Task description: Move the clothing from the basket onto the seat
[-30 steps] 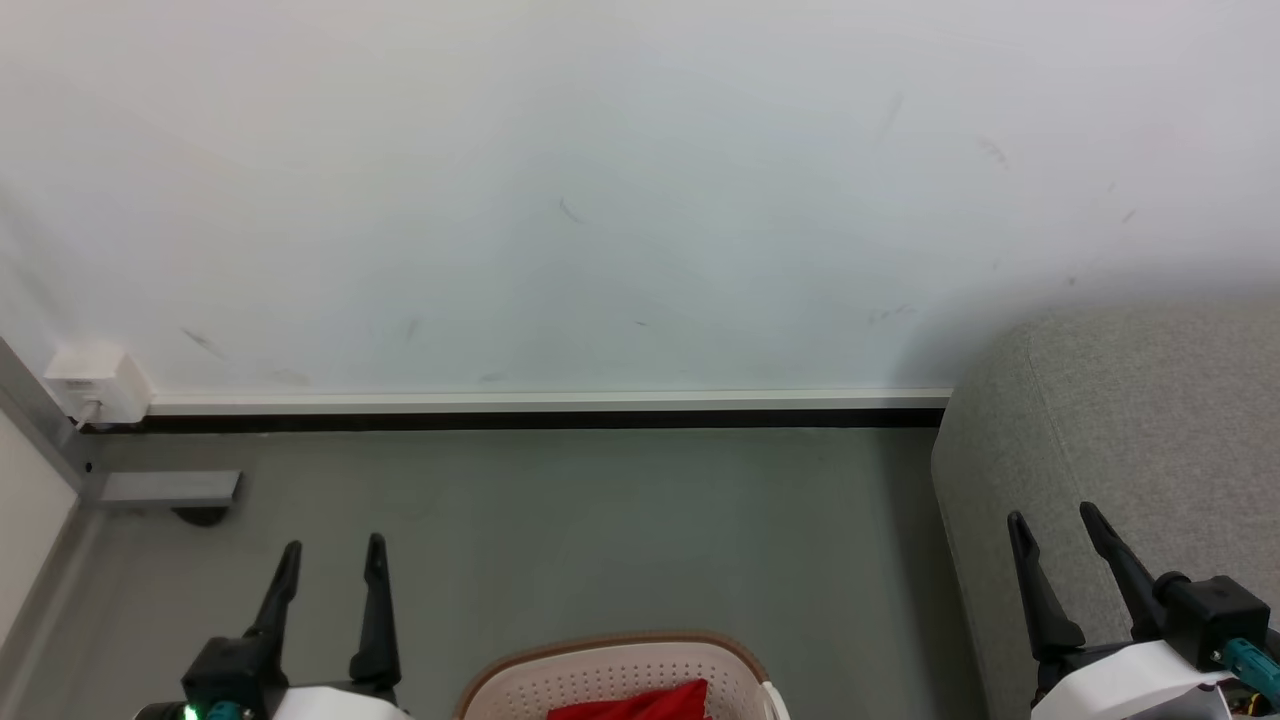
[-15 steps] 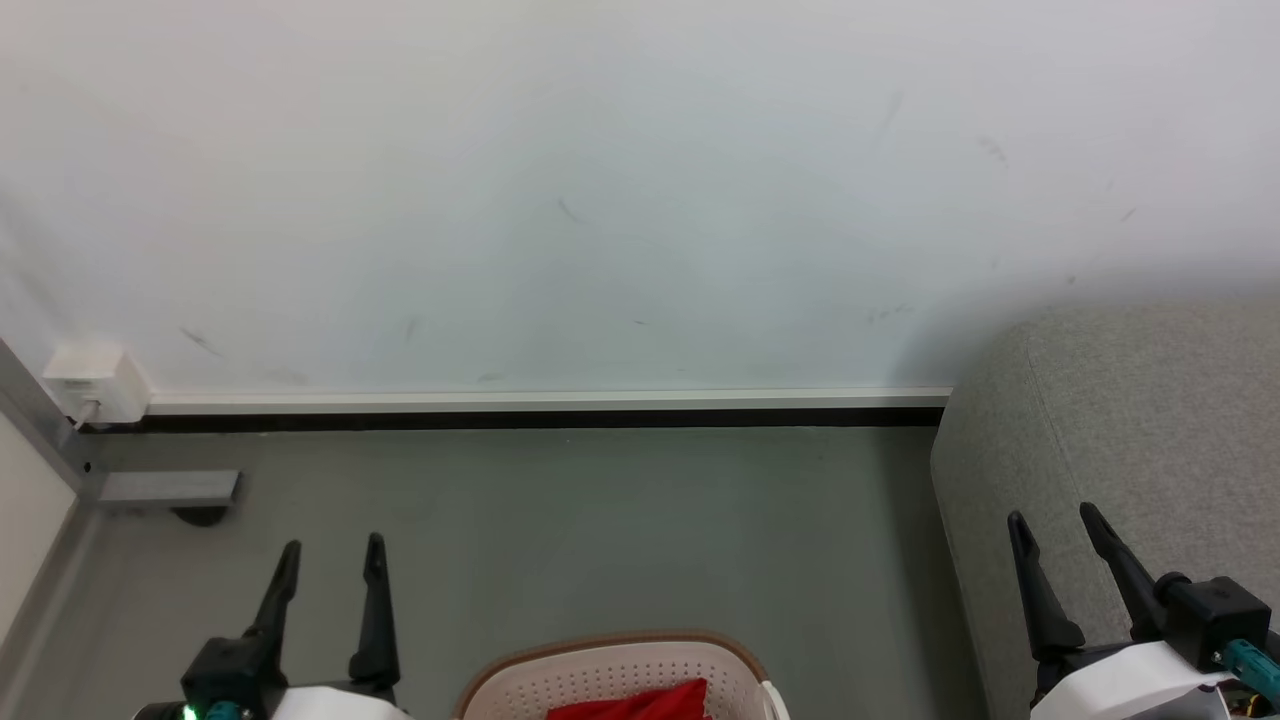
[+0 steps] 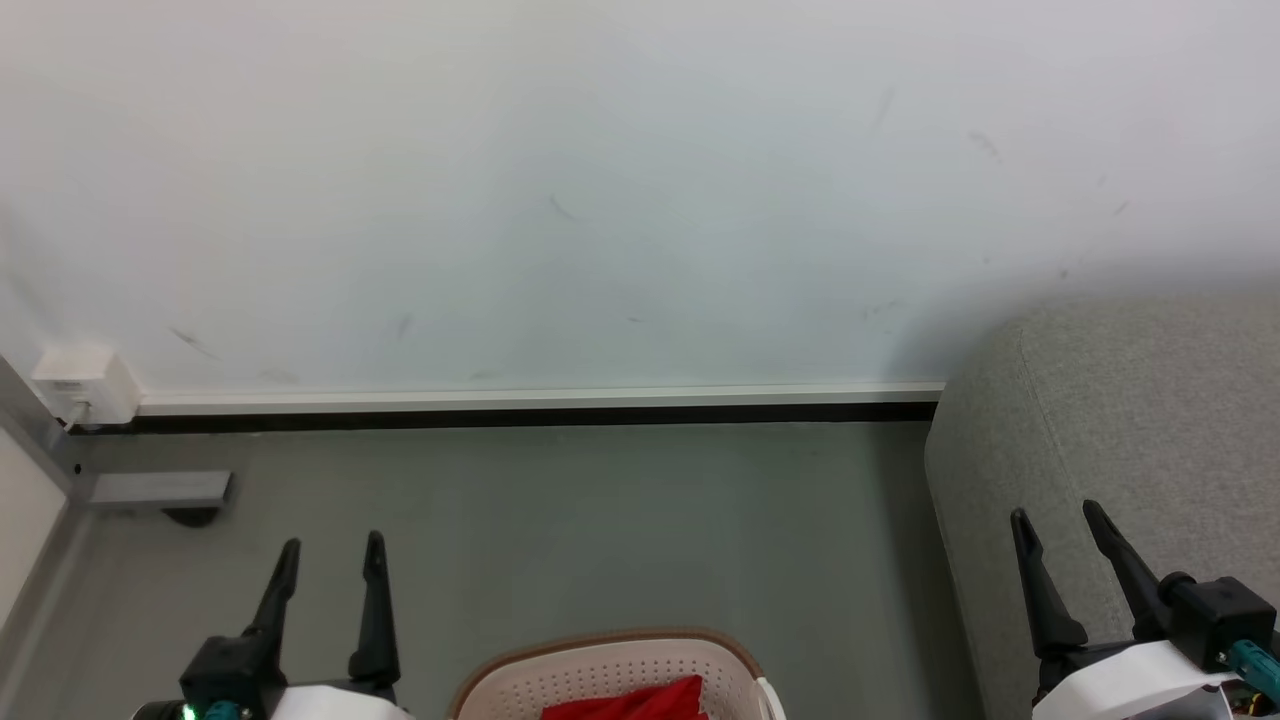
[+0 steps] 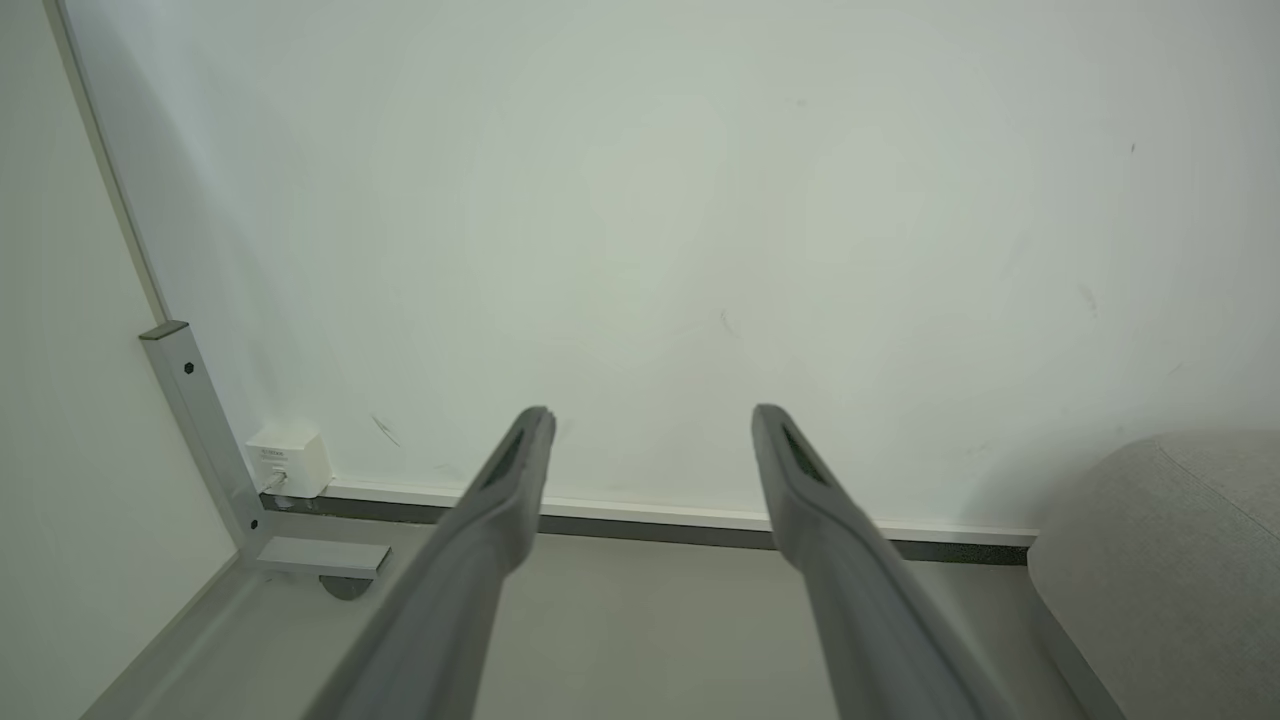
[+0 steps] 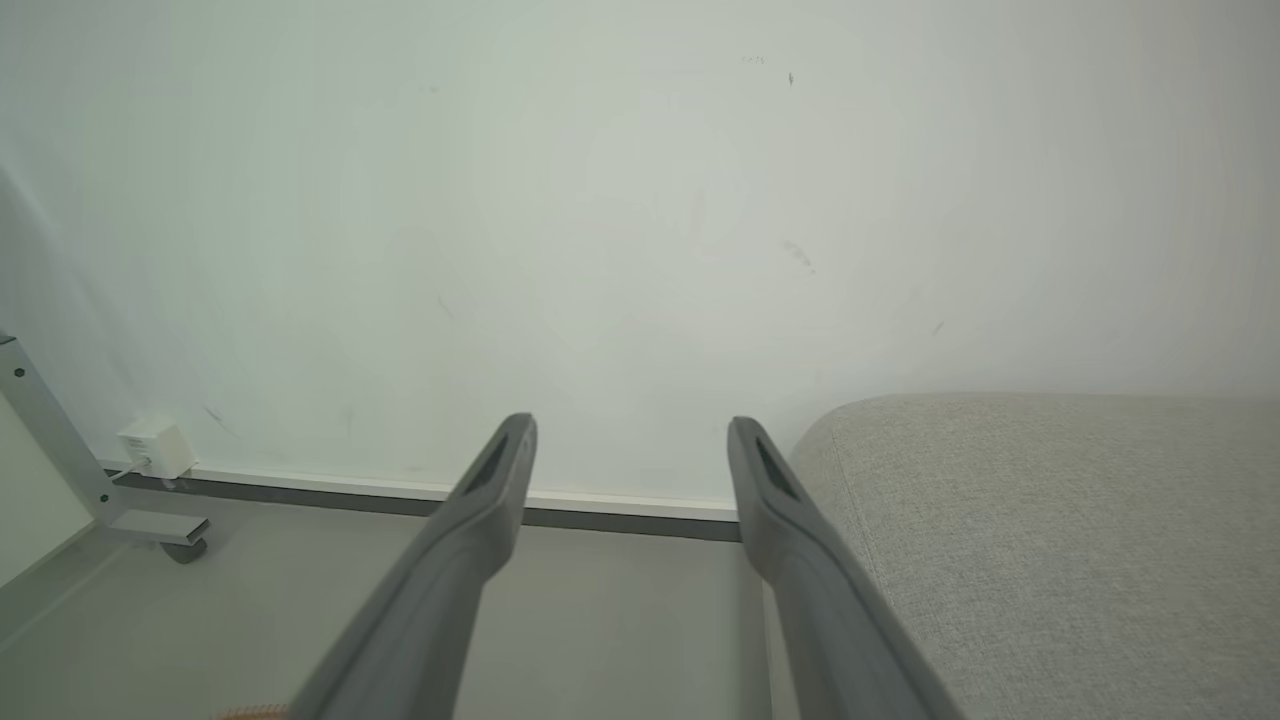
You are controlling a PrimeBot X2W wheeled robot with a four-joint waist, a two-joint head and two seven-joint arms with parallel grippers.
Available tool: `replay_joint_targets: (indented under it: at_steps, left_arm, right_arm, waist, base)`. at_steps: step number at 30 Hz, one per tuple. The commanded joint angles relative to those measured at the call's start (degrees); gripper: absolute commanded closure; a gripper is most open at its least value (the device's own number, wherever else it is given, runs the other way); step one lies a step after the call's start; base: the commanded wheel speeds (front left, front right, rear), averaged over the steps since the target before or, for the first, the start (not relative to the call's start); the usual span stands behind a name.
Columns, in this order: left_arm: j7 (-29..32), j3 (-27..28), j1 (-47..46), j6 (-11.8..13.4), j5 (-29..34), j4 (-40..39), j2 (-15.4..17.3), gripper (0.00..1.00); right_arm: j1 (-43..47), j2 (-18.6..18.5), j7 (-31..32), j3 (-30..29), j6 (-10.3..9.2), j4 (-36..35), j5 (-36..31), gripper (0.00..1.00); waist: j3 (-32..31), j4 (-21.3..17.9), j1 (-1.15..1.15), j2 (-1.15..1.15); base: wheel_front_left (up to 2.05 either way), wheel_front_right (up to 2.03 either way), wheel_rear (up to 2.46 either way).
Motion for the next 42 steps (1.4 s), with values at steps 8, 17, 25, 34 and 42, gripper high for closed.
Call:
replay_joint_targets:
  at_steps: [8, 17, 25, 34, 42]
  left_arm:
    - [-0.1, -0.3, -0.7, -0.3, -1.7, 0.1, 0.2, 0.00]
    - [-0.1, -1.5, -3.4, -0.2, -1.8, 0.6, 0.2, 0.00]
    - [0.0, -2.3, -7.5, -0.9, -2.6, 2.9, 0.2, 0.00]
    - [0.0, -2.9, -13.5, -3.6, -1.7, 9.8, 0.2, 0.00]
    - [0.0, -4.6, -18.9, -6.0, -0.4, 21.6, 1.1, 0.00]
  right_arm:
    - [-1.2, -0.7, -1.0, 0.0, -0.12, -1.1, 0.7, 0.00]
    - [-3.7, -1.3, -2.1, 0.0, -0.12, -3.4, 2.5, 0.00]
    - [-6.4, -1.7, -2.6, -0.2, -0.12, -5.4, 3.0, 0.00]
    - [-10.7, -1.5, -3.0, -1.5, -0.12, -9.7, 3.8, 0.00]
    - [-13.3, -0.2, -3.0, -3.2, -0.12, -15.0, 4.2, 0.00]
  waist:
    - [1.5, -1.9, 0.00, 0.00]
    - [7.0, -4.3, 0.00, 0.00]
    - [13.1, -6.0, 0.00, 0.00]
    - [21.7, -8.6, 0.00, 0.00]
    - [28.5, -11.3, 0.00, 0.00]
  base:
    - [0.00, 0.00, 0.00]
    - [0.00, 0.00, 0.00]
    - [0.00, 0.00, 0.00]
    - [0.00, 0.00, 0.00]
    - [0.00, 0.00, 0.00]
